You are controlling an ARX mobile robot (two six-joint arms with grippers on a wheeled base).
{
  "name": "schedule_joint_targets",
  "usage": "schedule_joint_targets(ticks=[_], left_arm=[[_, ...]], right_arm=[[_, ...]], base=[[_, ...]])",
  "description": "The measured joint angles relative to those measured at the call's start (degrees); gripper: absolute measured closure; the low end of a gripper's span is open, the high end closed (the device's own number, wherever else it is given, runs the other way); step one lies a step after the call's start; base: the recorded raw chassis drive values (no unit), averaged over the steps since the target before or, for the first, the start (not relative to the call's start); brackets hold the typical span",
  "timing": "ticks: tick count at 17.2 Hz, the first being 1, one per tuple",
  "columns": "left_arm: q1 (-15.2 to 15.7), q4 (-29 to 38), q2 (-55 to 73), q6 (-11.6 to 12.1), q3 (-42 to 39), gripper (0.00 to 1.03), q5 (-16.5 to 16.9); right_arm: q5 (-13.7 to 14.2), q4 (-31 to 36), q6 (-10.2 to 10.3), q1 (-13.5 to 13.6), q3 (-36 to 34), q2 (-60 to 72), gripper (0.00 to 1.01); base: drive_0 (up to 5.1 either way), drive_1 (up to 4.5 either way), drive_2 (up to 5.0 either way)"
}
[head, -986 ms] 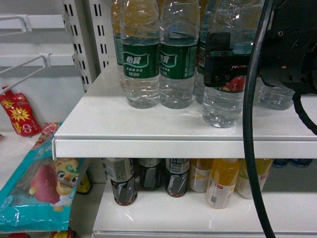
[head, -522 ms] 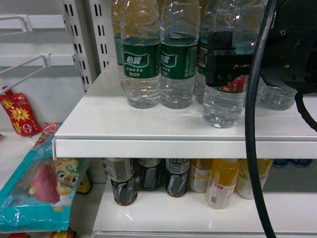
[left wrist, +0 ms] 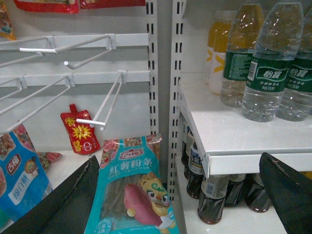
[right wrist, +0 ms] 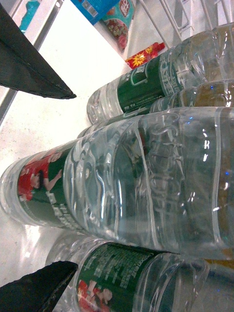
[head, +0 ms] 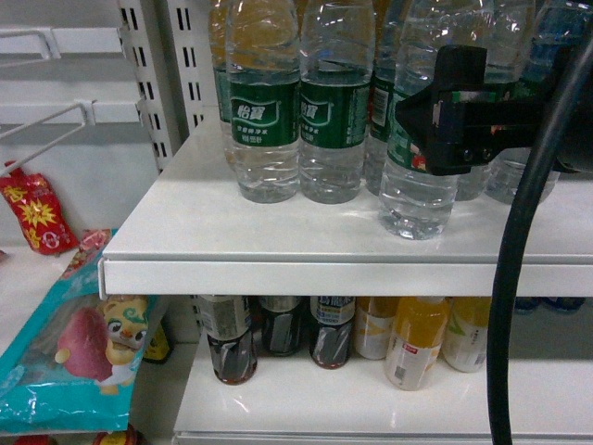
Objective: Move water from second to third shelf
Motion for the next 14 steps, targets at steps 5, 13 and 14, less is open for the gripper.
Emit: schedule_joint_targets(ticks=[5,13,14], left_arm=[[0.0,0.0,0.0,0.0,0.0,0.05,0.0],[0.0,0.0,0.0,0.0,0.0,0.05,0.0],[0.0,0.0,0.0,0.0,0.0,0.05,0.0]], right_arm=[[-5.4,0.6,0.0,-3.7,-7.8,-9.9,0.03],[-8.8,0.1,1.5,-9.5,-16.6,-21.7,0.03],[-5.9,3.8,1.0,-9.1,-18.0,-22.1,0.06]], base=[[0.0,0.00,0.0],[0.0,0.00,0.0],[0.0,0.00,0.0]])
